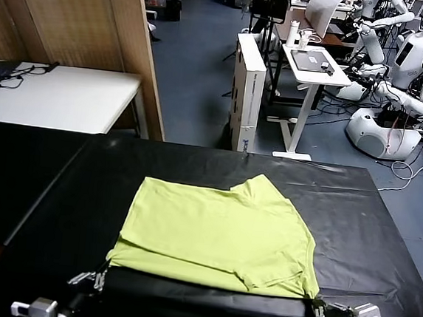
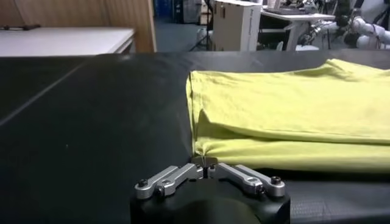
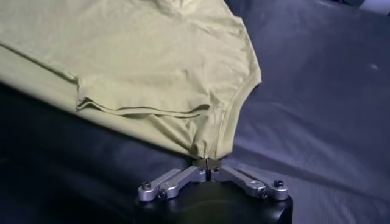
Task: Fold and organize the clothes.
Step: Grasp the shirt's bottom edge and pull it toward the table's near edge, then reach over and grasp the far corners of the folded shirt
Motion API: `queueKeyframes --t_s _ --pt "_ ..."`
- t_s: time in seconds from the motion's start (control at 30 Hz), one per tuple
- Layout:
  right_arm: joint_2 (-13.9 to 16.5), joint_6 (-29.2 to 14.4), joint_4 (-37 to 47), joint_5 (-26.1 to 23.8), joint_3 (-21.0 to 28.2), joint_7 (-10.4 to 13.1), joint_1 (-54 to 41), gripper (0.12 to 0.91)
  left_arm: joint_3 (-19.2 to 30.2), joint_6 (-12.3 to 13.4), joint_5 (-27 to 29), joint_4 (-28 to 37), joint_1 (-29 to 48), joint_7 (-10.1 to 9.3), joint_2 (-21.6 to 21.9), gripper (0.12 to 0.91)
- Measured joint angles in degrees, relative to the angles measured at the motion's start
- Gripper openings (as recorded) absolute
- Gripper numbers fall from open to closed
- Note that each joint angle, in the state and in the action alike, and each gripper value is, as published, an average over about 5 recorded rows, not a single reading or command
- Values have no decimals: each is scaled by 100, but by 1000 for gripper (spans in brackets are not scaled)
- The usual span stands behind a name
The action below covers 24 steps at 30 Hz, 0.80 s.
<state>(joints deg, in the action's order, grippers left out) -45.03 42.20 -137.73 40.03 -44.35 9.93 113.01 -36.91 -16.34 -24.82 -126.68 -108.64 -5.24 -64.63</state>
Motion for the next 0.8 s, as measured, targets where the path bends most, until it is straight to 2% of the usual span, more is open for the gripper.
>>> queueKeyframes --t_s 0.07,0.13,0.2,0.33,0.43,0.6,0.8 --pt "44 0 -72 50 -88 36 102 783 -13 -128 -63 -46 -22 -111 -8 251" --pt "77 0 -144 135 -195 74 213 866 -38 -273 -123 -99 -47 -234 0 361" --pt "93 0 -213 251 -318 86 305 896 -81 -409 -200 -161 -77 -332 22 474" --pt "112 1 -299 586 -644 92 336 906 -222 -668 -360 -292 -144 -451 99 734" --pt "181 1 -270 866 -846 106 171 907 -367 -945 -372 -372 -112 -519 144 865" --pt "422 0 -50 1213 -866 99 -523 907 -462 -1456 -250 -560 106 -526 211 905" --pt "643 0 593 1334 -308 29 -1962 907 -275 -1527 -715 -575 890 -539 277 907"
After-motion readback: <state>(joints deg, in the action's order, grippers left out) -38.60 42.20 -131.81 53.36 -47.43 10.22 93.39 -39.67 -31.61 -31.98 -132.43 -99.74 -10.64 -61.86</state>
